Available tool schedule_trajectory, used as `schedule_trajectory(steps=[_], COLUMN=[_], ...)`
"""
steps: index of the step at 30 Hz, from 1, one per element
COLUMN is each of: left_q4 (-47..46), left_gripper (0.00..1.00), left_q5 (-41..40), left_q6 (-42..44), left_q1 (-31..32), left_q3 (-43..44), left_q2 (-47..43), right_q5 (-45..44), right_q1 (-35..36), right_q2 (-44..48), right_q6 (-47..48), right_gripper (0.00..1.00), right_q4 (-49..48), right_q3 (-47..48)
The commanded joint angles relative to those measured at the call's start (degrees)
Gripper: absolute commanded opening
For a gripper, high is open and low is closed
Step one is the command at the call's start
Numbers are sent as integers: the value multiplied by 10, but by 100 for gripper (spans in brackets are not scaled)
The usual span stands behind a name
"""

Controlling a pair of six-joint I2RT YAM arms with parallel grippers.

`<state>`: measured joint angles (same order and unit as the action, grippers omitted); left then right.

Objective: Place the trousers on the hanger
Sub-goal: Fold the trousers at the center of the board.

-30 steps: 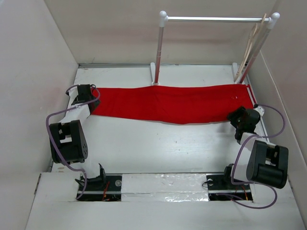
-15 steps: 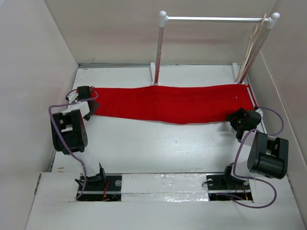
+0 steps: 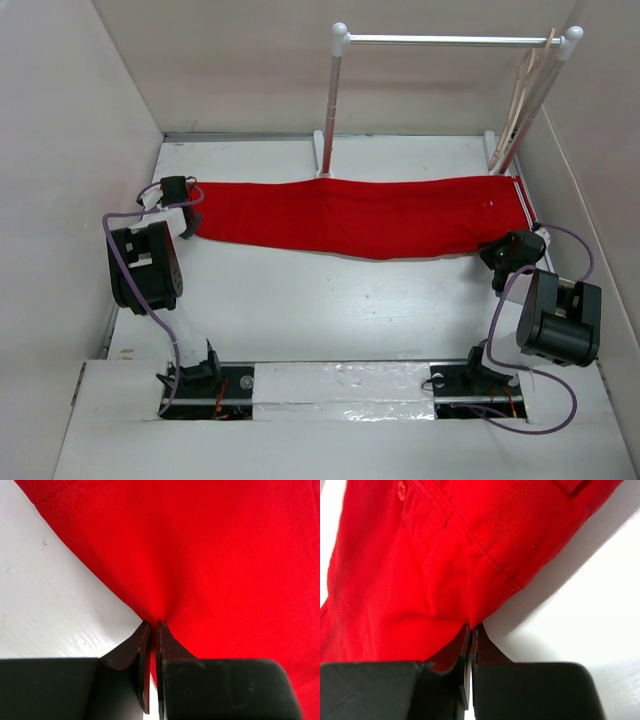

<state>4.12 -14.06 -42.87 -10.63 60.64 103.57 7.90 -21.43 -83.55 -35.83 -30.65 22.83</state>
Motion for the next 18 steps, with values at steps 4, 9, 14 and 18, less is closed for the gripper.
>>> schedule_trajectory(steps=[4,9,14,18], left_q4=[19,54,82,114], left_gripper=[0,0,0,0], left_q5=[-3,-54,-81,-108], left_q6=[11,31,43,33], left_q1=[-1,-15,-35,-35], left_q3=[10,-4,-33,-61], left_q2=[3,-30,-64,-118], right_q5=[-23,-8,53,78], right_q1=[-17,-67,-139,-182], right_q2=[67,155,270,383], right_q6=[20,45,91,141], right_gripper=[0,0,0,0], right_q4=[-19,14,99,218], right_q3=[-24,-74,-112,-125])
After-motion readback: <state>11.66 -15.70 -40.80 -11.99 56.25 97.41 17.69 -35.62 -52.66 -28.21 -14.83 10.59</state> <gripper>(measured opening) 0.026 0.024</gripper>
